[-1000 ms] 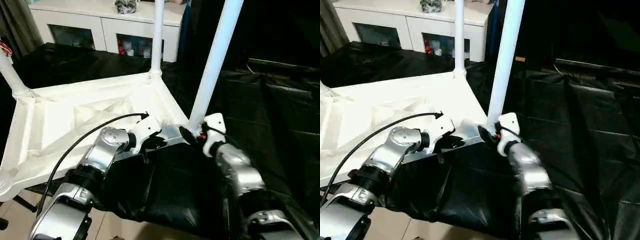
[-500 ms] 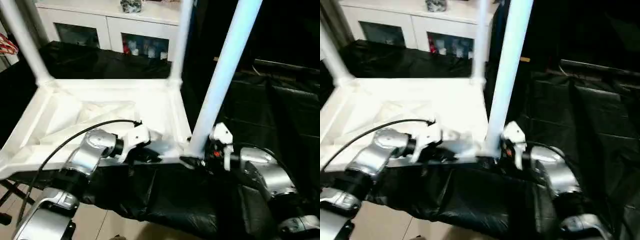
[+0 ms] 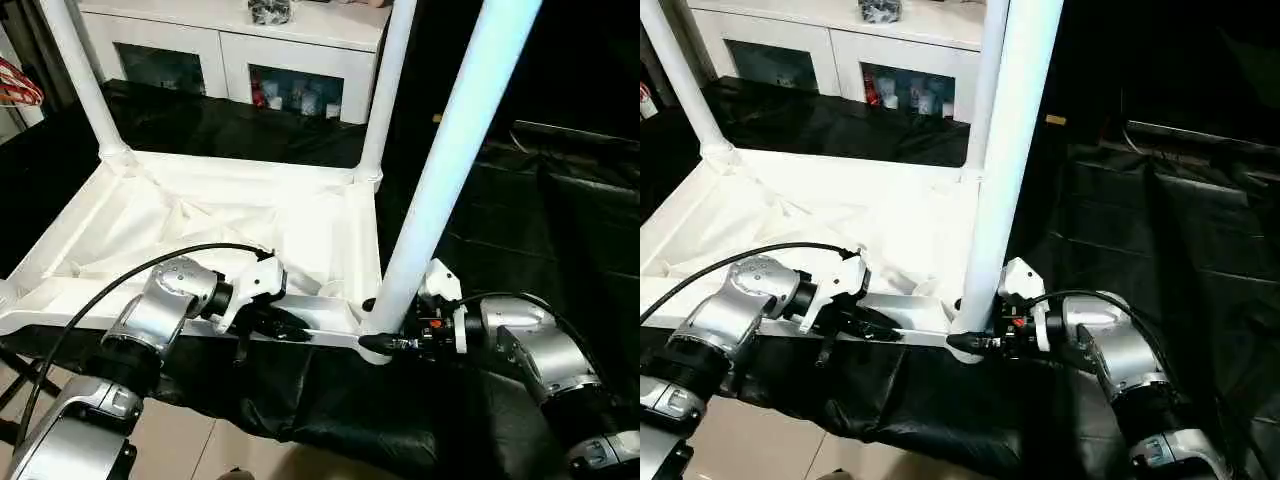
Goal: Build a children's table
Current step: Rotate leg to tighten
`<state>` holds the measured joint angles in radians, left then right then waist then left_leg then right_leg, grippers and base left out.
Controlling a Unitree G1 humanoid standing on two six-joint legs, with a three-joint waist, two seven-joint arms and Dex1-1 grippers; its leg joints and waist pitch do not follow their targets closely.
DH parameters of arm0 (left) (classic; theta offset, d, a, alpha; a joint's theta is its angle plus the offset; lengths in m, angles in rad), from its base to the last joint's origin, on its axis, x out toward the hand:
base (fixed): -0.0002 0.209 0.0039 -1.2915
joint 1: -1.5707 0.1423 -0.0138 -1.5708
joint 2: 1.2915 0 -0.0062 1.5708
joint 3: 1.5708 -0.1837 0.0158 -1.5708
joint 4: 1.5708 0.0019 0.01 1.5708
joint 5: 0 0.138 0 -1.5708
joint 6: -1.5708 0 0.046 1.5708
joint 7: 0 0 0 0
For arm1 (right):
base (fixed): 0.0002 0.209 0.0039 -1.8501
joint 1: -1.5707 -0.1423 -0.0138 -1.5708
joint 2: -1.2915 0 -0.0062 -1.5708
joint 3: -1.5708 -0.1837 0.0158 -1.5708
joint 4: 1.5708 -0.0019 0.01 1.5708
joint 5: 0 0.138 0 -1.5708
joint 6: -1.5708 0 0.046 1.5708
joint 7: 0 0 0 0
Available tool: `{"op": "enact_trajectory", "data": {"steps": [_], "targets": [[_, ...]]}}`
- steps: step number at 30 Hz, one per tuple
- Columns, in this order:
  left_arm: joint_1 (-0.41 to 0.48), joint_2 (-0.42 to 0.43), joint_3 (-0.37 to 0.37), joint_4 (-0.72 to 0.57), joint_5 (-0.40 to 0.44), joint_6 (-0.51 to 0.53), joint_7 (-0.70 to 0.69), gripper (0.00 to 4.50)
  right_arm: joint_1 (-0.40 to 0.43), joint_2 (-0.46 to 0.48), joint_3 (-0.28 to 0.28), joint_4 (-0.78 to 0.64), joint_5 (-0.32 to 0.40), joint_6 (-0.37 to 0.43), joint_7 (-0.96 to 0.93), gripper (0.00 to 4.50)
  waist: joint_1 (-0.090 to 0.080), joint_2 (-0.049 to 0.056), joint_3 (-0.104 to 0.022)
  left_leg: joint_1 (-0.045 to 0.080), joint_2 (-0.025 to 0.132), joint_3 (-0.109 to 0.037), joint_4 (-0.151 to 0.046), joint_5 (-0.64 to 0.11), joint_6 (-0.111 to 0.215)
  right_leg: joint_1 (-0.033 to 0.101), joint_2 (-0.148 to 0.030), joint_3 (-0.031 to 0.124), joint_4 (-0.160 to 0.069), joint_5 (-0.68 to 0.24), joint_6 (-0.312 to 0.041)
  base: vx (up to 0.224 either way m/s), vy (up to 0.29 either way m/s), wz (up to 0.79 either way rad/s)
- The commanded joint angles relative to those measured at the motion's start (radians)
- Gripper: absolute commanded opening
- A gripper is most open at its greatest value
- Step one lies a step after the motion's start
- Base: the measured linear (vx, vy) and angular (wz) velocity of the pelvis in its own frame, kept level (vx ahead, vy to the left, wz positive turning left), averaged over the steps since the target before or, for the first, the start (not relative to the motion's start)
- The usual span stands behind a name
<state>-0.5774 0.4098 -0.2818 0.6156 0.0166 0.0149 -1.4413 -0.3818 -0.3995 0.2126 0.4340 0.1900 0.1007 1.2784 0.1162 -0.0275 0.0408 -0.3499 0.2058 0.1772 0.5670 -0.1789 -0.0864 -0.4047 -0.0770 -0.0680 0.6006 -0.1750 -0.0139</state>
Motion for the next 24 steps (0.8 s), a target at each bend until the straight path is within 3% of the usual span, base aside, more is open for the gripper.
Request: {"op": "enact_trajectory", "data": {"steps": [1, 5, 10, 12, 14, 20, 23, 24], "targets": [[-0.012, -0.016, 0.009, 0.016, -0.038, -0.005, 0.002, 0.0, 0.022, 0.007, 0.042, -0.035, -0.003, 0.001, 0.032, 2.68, 0.002, -0.01, -0.052, -0.001, 0.028, -0.001, -0.061, -0.207, 0.05, 0.048, -0.066, 0.043, -0.075, -0.303, -0.167, 0.0, 0.0, 0.0], [-0.02, -0.04, 0.016, 0.029, -0.01, 0.007, 0.087, 0.0, 0.033, 0.042, 0.012, -0.025, 0.004, 0.003, -0.036, 2.66, 0.002, -0.009, -0.051, 0.002, 0.028, -0.001, -0.063, -0.221, 0.045, 0.045, -0.066, 0.043, -0.076, -0.306, -0.17, 0.0, 0.0, 0.0], [-0.063, -0.133, 0.039, 0.078, 0.045, 0.062, 0.346, 0.0, -0.015, 0.166, -0.056, 0.13, -0.083, -0.048, -0.415, 2.65, -0.013, -0.011, -0.045, 0.007, 0.024, -0.006, -0.068, -0.277, -0.001, 0.036, -0.07, 0.042, -0.091, -0.454, -0.132, 0.0, 0.0, 0.0], [-0.069, -0.155, 0.039, 0.082, 0.056, 0.075, 0.39, 0.0, -0.027, 0.196, -0.07, 0.159, -0.097, -0.046, -0.5, 2.65, -0.02, -0.011, -0.046, 0.005, 0.021, -0.012, -0.07, -0.29, -0.005, 0.041, -0.072, 0.039, -0.099, -0.497, -0.106, 0.0, 0.0, 0.0], [-0.076, -0.191, 0.043, 0.087, 0.063, 0.095, 0.451, 0.0, -0.047, 0.243, -0.096, 0.192, -0.103, -0.014, -0.61, 2.65, -0.028, -0.008, -0.046, 0.009, 0.021, -0.011, -0.069, -0.303, -0.002, 0.035, -0.07, 0.04, -0.099, -0.488, -0.111, 0.0, 0.0, 0.0], [-0.099, -0.313, 0.043, 0.111, 0.1, 0.116, 0.64, 0.0, -0.146, 0.397, -0.189, 0.333, -0.11, -0.005, -0.978, 2.65, -0.032, -0.006, -0.053, 0.005, 0.02, -0.008, -0.069, -0.253, -0.005, 0.04, -0.066, 0.043, -0.087, -0.37, -0.14, 0.0, 0.0, 0.0], [-0.099, -0.343, 0.033, 0.108, 0.103, 0.117, 0.661, 0.0, -0.173, 0.423, -0.18, 0.361, -0.118, -0.036, -0.995, 2.65, -0.029, -0.004, -0.056, 0.004, 0.02, -0.004, -0.065, -0.233, 0.007, 0.042, -0.066, 0.046, -0.081, -0.301, -0.154, 0.0, 0.0, 0.0], [-0.097, -0.348, 0.027, 0.103, 0.105, 0.116, 0.659, 0.0, -0.178, 0.426, -0.169, 0.364, -0.124, -0.053, -0.978, 2.99, -0.025, -0.005, -0.06, 0.002, 0.017, -0.001, -0.06, -0.199, 0.028, 0.046, -0.064, 0.046, -0.076, -0.232, -0.165, 0.0, 0.0, 0.0]]}}
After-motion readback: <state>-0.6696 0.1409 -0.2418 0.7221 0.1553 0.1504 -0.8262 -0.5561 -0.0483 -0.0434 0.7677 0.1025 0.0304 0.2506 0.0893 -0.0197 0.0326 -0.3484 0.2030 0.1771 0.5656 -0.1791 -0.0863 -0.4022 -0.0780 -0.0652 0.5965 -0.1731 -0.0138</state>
